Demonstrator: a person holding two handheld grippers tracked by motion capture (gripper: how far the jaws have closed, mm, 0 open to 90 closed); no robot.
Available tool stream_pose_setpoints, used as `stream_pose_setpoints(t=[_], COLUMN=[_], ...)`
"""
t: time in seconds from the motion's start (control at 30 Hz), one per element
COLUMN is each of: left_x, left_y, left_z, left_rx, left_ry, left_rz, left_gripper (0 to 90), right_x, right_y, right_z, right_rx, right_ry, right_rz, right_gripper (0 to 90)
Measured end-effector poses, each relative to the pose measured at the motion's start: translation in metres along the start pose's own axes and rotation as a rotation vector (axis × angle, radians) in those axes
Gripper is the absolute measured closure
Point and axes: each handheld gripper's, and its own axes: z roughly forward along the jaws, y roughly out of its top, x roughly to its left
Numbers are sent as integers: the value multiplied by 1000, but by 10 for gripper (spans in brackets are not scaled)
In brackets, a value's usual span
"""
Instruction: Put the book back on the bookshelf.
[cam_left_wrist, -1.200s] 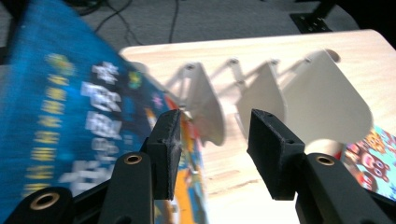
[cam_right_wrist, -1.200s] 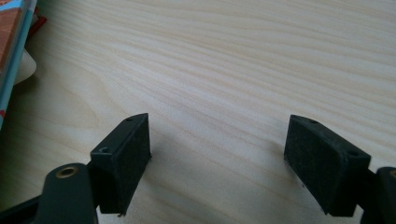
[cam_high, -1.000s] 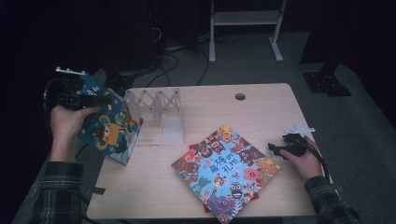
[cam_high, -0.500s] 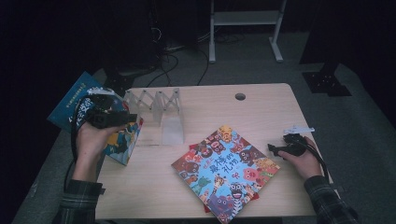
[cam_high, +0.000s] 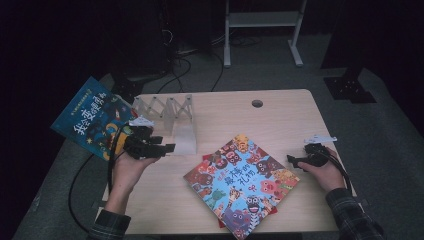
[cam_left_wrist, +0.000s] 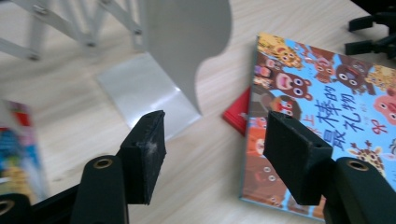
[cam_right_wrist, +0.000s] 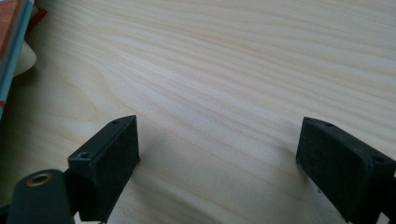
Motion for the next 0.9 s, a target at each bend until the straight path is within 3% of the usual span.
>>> stream_pose_setpoints(t=[0.1, 0.2, 0.37, 0.53, 0.7, 0.87, 0.9], left_x=[-4, -11, -14, -17, -18, -23, -24], left_y=[-9, -19, -32, -42, -47, -52, -52], left_z=[13, 33, 53, 69, 77, 87, 90], left_rx=[-5, 42, 62, 85, 91, 137, 152], left_ry=[-33, -37, -61, -83, -113, -133, -135], left_rz=[-15, 14, 43, 79, 81, 96, 95], left_gripper=[348, 297, 224, 173, 157, 153, 147], right_x=[0, 0, 1, 2, 4, 6, 7], right_y=[0, 0, -1, -1, -1, 0, 1], right_z=[0, -1, -2, -3, -5, -8, -11], right_rx=[0, 1, -3, 0, 6, 25, 34], right_ry=[-2, -2, 1, 6, 8, 7, 4], right_rz=[3, 5, 0, -3, -9, -7, -6], right_gripper=[118, 119, 136, 171, 207, 306, 359])
